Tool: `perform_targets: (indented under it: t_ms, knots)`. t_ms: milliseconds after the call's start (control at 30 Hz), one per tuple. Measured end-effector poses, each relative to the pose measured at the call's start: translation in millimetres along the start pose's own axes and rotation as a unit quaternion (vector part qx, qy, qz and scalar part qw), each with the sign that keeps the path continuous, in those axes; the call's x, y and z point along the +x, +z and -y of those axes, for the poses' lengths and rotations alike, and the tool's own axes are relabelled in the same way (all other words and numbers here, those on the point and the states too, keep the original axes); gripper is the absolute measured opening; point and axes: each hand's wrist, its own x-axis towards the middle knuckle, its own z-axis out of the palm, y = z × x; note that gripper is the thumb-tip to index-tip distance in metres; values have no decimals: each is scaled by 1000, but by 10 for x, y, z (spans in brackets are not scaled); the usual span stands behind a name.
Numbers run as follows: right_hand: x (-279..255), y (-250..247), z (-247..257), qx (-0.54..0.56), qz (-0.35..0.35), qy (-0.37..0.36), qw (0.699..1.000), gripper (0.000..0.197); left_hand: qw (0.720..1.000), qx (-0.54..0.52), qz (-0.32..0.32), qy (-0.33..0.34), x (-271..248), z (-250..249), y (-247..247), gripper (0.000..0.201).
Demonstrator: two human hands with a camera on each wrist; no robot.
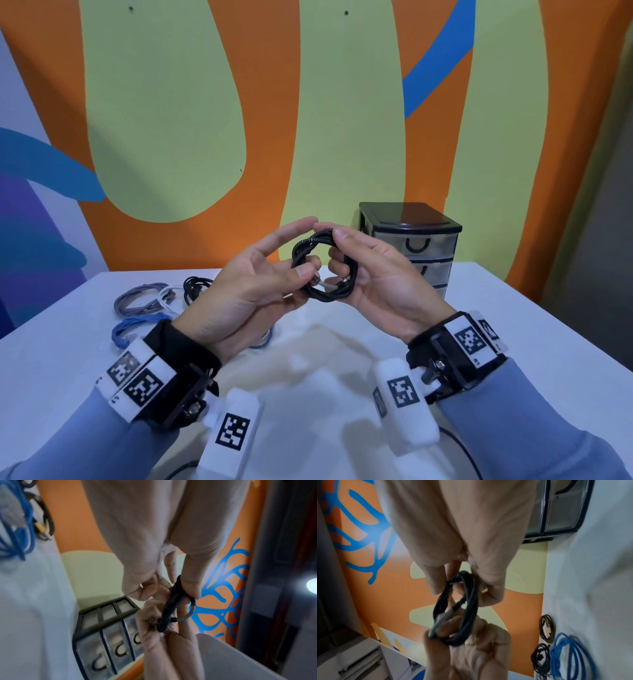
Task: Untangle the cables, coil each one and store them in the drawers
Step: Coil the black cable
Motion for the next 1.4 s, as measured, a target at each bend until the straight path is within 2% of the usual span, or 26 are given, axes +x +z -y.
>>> perform_targets:
  t_ms: [67,100,167,233,267,333,400,433,467,567,667,733,767,900,1000,1067,1167,1200,1233,1333,1367,1400]
  knots:
    - [17,28,-63,1,-35,-17,999,38,995,81,-43,27,8,0,24,64]
    - [27,31,-93,-6,-55,-26,998,37,984,149,-77,57,6,-4,33,67]
    - [43,39,-126,-25,-94,-37,995,34,930,314,-130,140,-14,-24,36,68]
    - [52,38,-154,-36,-117,-43,991,32,858,458,-112,205,-49,-36,43,55]
    - [45,51,-164,-41,-124,-46,990,31,829,510,-90,210,-62,-26,56,45]
    - [55,66,-201,-55,-130,-46,989,30,788,583,-52,189,-68,31,62,27]
    - [71,81,-241,-70,-113,-49,990,29,762,613,-54,199,-62,73,52,13]
    - [87,71,-250,-77,-106,-49,990,30,766,605,-61,207,-63,69,47,11]
    - [96,53,-240,-82,-107,-47,990,30,787,579,-63,202,-69,41,58,11]
    - [75,-30,-132,-74,-123,-44,989,31,877,455,-54,147,-49,-54,42,2]
    - [46,-73,-54,-57,-104,-55,991,30,948,298,-44,102,-21,-72,-17,11]
    - [35,-58,-49,-34,-88,-46,994,30,978,186,-63,65,-8,-93,-30,12]
    - [35,-50,-50,-18,-79,-37,996,30,986,140,-78,47,-3,-105,-56,18]
    - [23,-49,15,44,-39,8,998,26,996,56,-74,5,-22,-195,-228,49]
    - [-5,-50,56,56,-41,36,997,37,995,61,-60,-41,-31,-235,-240,72]
    - [-17,-33,49,54,-33,58,996,45,995,70,-45,-57,-37,-250,-223,88]
    - [-23,-10,49,27,-19,71,997,44,995,62,-19,-79,-49,-270,-254,122]
    - [-23,-4,47,6,-17,67,998,44,994,54,-19,-90,-53,-278,-260,122]
    - [-22,3,37,-17,-18,58,998,43,994,57,-18,-96,-59,-277,-257,112]
    - [-18,30,-8,-54,-46,19,997,38,986,155,-24,-60,-61,-226,-213,40]
    - [-14,34,-17,-57,-58,8,997,37,980,195,-26,-36,-62,-209,-206,27]
    - [-14,38,-21,-58,-66,-1,996,35,974,225,-23,-15,-61,-198,-205,27]
